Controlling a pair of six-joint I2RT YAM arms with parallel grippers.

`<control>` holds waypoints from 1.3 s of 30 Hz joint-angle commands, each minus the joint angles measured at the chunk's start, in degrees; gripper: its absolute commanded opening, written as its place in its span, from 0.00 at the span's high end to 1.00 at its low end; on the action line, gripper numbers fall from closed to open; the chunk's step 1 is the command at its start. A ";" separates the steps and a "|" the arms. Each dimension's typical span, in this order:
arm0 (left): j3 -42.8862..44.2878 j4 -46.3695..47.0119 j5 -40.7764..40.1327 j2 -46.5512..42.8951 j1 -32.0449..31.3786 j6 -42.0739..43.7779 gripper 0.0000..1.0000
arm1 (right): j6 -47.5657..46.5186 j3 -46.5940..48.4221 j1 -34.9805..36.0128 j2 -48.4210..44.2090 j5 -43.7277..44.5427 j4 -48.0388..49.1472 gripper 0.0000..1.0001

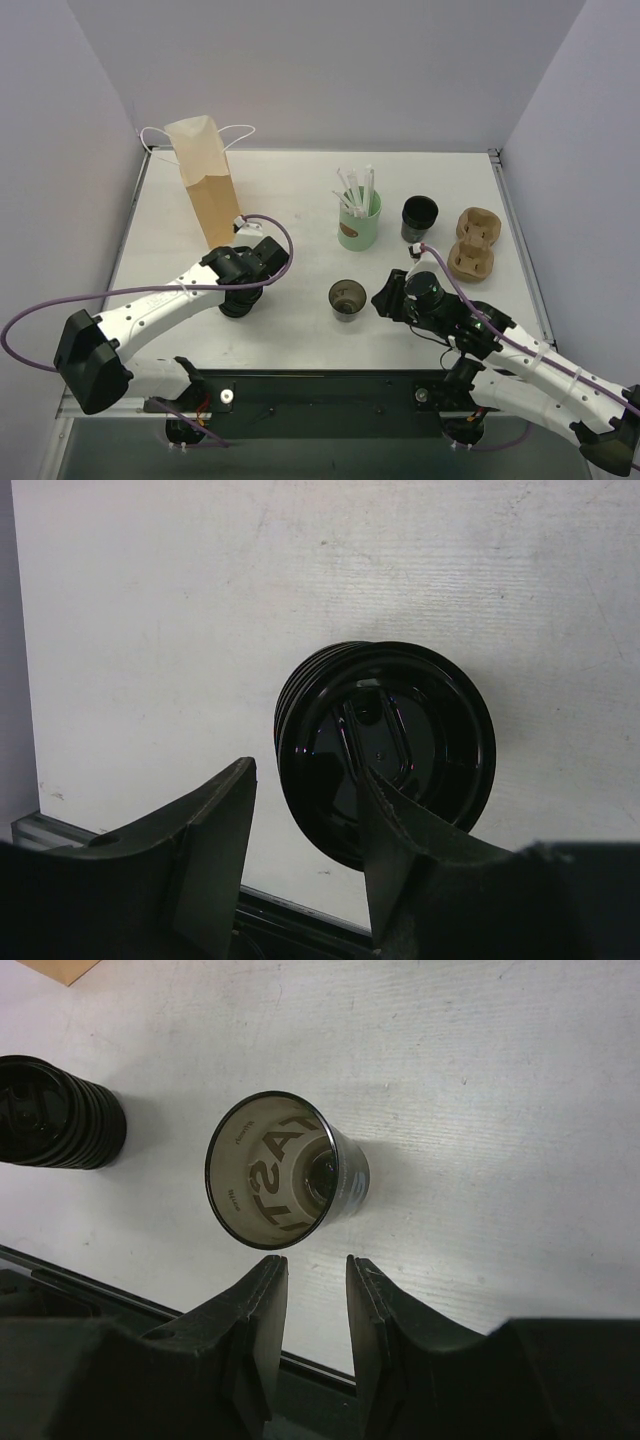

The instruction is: Pack the takeout coffee

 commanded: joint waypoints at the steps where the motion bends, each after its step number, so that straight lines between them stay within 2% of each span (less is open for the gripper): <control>1: 1.68 1.37 -1.71 0.66 0.29 0.68 0.46 | -1.04 -0.19 0.57 0.65 1.12 1.07 0.69; 13: 3.00 0.75 -1.44 2.16 0.20 1.56 0.63 | -1.83 1.39 0.66 1.96 0.68 0.46 0.69; 25: 5.02 -1.01 -1.53 2.34 0.20 2.26 0.71 | -2.62 2.62 0.74 4.78 -0.81 0.45 0.68; 39: 5.64 -1.97 -1.09 1.37 0.20 2.70 0.86 | -2.45 3.06 1.09 4.25 -0.81 0.28 0.68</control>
